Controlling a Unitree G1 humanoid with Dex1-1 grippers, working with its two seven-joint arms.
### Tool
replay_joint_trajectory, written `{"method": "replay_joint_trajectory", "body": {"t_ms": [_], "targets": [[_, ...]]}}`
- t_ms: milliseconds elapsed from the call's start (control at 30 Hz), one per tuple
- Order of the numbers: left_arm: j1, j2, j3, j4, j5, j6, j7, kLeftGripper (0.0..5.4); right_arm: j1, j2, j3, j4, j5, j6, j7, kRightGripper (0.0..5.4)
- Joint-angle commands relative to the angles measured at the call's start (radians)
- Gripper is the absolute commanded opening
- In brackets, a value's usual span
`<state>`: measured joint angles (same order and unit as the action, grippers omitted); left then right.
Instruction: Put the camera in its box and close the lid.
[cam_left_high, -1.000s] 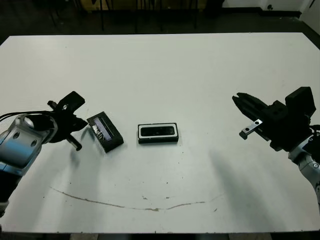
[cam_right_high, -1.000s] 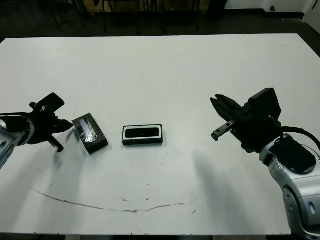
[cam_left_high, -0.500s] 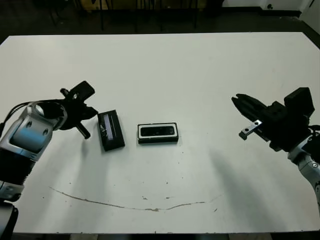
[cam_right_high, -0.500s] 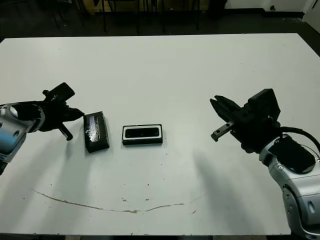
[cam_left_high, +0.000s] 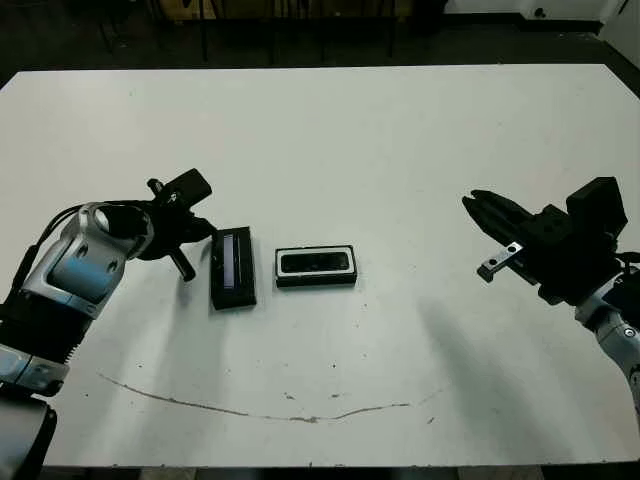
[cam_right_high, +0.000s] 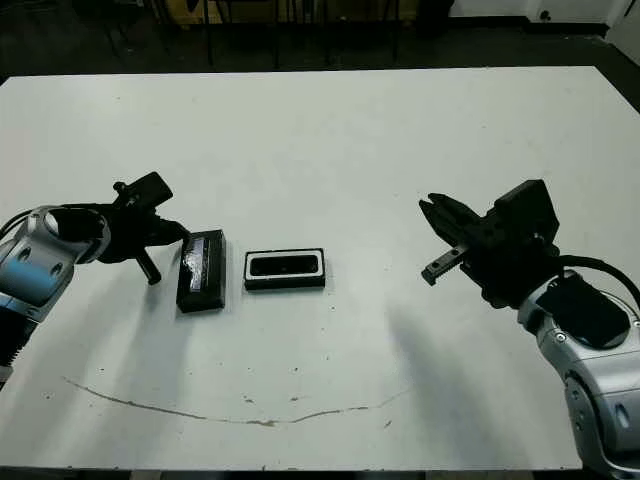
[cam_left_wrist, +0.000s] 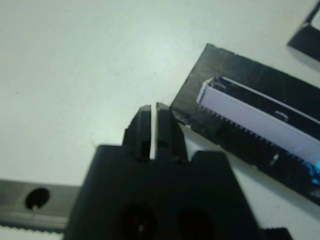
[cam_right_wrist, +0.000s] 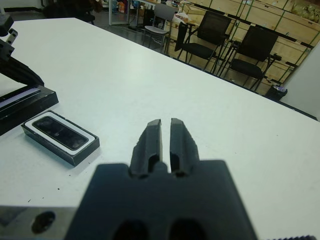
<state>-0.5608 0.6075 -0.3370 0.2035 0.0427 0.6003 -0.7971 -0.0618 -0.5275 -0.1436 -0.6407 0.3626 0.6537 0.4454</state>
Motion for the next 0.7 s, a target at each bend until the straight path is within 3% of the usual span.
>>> {"method": "replay_joint_trajectory", "body": {"t_ms": [33, 433, 700], "targets": [[-0.002, -0.011, -0.007, 0.02, 0.01, 0.013, -0.016, 0.0, 0.018, -0.011, -0.004, 0.003, 0.004, 0.009, 0.003, 0.02], [-0.018, -0.024, 0.008, 0.025, 0.008, 0.012, -0.037, 0.0, 0.011, -0.012, 0.002, 0.01, -0.004, 0.0, 0.002, 0.02], [0.008, 0.013, 0.122, -0.013, -0.023, -0.014, -0.011, 0.0, 0.008, -0.007, 0.004, 0.018, 0.001, -0.008, 0.007, 0.02]]}}
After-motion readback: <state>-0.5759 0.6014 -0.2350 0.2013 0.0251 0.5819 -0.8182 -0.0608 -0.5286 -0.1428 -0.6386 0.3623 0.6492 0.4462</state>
